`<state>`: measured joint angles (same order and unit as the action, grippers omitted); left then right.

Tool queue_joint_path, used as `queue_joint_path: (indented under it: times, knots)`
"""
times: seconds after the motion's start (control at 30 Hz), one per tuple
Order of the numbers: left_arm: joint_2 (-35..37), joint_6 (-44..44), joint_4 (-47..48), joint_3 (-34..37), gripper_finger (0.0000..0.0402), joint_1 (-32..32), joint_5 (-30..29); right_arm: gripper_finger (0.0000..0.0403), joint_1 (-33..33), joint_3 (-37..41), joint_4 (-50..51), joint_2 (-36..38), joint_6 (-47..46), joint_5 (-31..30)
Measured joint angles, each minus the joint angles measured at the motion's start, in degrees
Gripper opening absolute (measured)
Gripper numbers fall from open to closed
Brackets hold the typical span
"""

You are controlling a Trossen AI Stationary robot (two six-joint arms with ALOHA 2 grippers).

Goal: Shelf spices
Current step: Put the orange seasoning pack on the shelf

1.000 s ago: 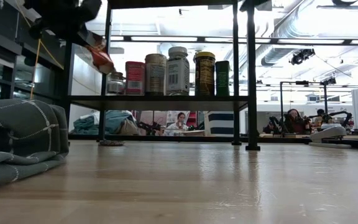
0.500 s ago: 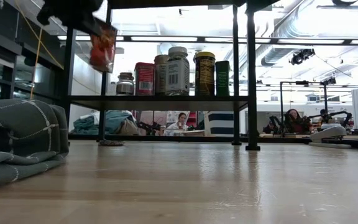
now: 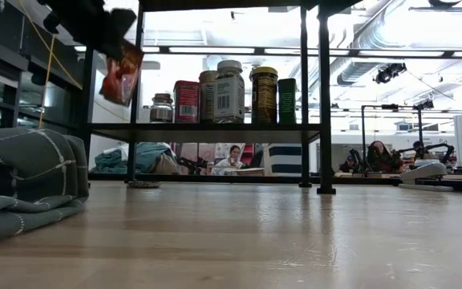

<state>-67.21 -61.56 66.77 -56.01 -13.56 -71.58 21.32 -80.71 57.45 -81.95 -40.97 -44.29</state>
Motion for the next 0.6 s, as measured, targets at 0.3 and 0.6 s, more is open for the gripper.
queue_joint_path:
  times: [0.3, 0.6]
  knots:
    - [-11.6, -15.8, 3.0, 0.0, 0.0, -0.1, -2.7, 0.0216, 0.0, 0.0, 0.2, 0.0, 0.9, 0.0]
    - [-13.7, -23.9, 2.4, 0.0, 0.0015, -2.6, -2.3, 0.0216, 0.0, 0.0, 0.2, 0.0, 3.2, 0.0]
